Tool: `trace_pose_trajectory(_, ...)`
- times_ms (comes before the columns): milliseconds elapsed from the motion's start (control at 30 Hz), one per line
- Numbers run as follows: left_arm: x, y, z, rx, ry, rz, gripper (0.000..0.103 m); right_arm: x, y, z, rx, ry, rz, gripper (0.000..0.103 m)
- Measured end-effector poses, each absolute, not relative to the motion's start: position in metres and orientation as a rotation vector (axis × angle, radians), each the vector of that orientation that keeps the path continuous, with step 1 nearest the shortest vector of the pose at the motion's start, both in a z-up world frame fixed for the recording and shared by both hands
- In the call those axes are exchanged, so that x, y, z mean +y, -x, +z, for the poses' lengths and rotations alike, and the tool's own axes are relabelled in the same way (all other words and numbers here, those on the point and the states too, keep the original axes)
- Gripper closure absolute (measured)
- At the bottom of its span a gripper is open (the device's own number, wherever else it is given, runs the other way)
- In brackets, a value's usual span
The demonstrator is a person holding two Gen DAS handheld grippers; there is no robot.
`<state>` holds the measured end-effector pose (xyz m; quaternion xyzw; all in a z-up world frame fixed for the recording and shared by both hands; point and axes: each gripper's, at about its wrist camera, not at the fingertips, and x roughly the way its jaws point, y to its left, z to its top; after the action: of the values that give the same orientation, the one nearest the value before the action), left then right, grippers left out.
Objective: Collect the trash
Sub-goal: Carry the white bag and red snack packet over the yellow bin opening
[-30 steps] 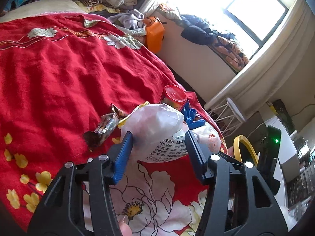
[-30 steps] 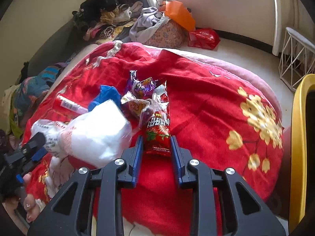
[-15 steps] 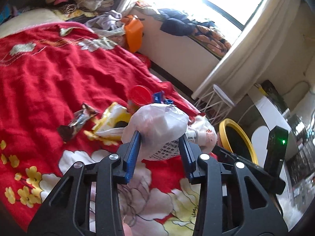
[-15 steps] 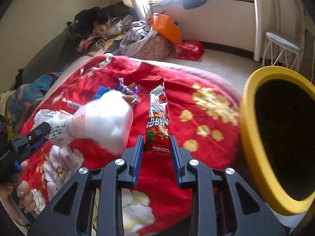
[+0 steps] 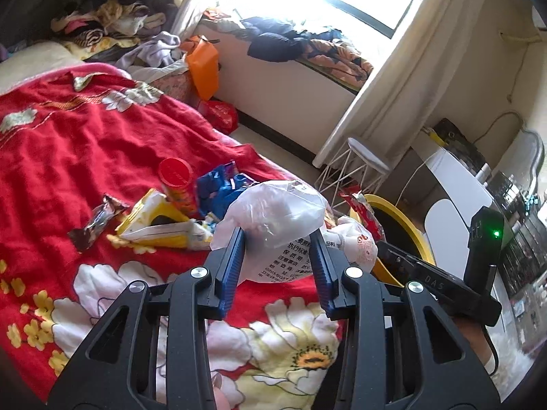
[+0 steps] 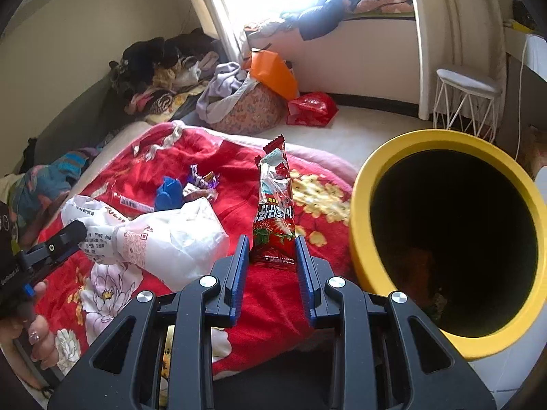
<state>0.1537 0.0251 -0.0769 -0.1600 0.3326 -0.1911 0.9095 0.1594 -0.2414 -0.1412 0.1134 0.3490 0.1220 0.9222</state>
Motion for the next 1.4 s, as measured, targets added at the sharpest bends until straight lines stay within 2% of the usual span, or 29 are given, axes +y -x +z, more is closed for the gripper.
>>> trace_pose_trajectory(1400, -0.088, -0.153, -0.048, 0.663, 0.25, -0.498, 0.072, -0.369, -0.131, -0.13, 0.582, -0.448, -0.008, 0.077)
